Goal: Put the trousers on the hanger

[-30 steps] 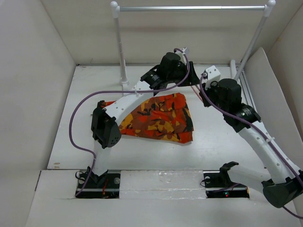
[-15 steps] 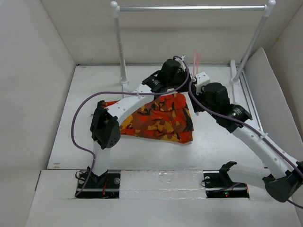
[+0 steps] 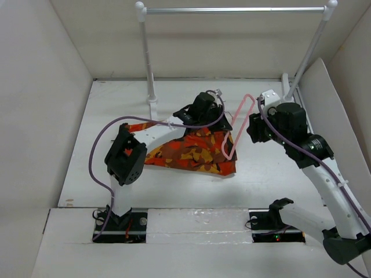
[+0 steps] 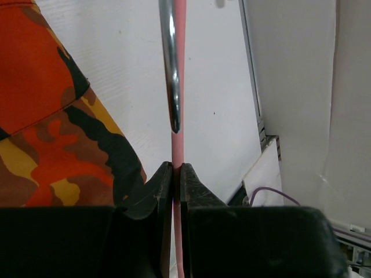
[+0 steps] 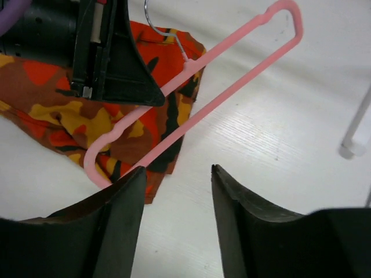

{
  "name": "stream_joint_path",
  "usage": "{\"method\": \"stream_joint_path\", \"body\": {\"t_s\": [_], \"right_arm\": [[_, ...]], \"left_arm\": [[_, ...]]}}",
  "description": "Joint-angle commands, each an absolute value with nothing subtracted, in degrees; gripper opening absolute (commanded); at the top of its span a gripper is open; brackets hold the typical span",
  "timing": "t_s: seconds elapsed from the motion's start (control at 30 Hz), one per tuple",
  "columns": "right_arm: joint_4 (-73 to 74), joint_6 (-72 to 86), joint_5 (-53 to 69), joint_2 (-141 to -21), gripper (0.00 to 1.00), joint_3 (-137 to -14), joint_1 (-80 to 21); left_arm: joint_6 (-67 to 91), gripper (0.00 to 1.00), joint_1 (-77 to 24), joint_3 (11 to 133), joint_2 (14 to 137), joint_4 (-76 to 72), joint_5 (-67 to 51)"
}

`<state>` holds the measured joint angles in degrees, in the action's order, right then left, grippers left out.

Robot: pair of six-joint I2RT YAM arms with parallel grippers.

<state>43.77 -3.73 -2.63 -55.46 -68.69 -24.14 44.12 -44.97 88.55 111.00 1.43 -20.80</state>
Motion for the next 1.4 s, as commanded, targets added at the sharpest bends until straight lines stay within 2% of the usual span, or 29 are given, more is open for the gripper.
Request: {"method": "stream_joint_path", "body": {"t_s": [0.0,0.03,0.07,0.1,0.13,0.37,0.67,0.9,1.0,1.1,1.37], "right_arm": [[42.5,-0.3,9.3,-55.4,0.52,-68.7,-20.4],[41.7,-0.2,9.7,-55.8,0.29,-67.9,-20.4],[41.0,2.2,9.6,-56.1,0.13,-67.2,-20.4],[40.2,2.6,9.2,-56.5,0.02,-66.5,-19.8],[39.6,2.6,9.1,-56.9,0.00,-66.3,-19.8],[27.6,4.8,9.1,-58.3,0.00,-58.8,-18.3],[8.5,5.0,18.4,-64.4,0.00,-46.4,-9.9],[7.0,0.7,29.7,-78.7,0.31,-49.1,-6.2],[11.7,-5.2,32.3,-84.9,0.38,-51.9,-6.2],[9.5,-5.5,31.5,-86.8,0.39,-50.8,-6.2],[10.1,-6.1,33.4,-91.7,0.48,-52.5,-7.9]], "left_arm": [[48.2,0.00,-45.0,85.6,104.0,-6.2,-22.4],[49.2,0.00,-45.0,84.9,103.8,-7.5,-22.4],[50.3,0.00,-45.0,83.2,103.6,-8.3,-22.3],[51.4,0.00,-45.0,82.2,103.5,-9.2,-22.1],[53.3,0.00,-45.9,81.4,103.4,-10.8,-21.2],[65.7,0.00,-50.5,67.2,103.1,-24.1,-4.2],[75.1,0.00,-56.3,64.5,108.1,-25.8,11.3],[78.0,0.00,-57.0,65.7,111.5,-24.3,15.8],[77.6,0.00,-57.5,66.0,111.9,-23.6,16.4],[77.3,0.00,-58.0,64.7,111.8,-23.5,17.1],[75.3,0.00,-58.0,65.4,112.3,-22.3,16.8]]}}
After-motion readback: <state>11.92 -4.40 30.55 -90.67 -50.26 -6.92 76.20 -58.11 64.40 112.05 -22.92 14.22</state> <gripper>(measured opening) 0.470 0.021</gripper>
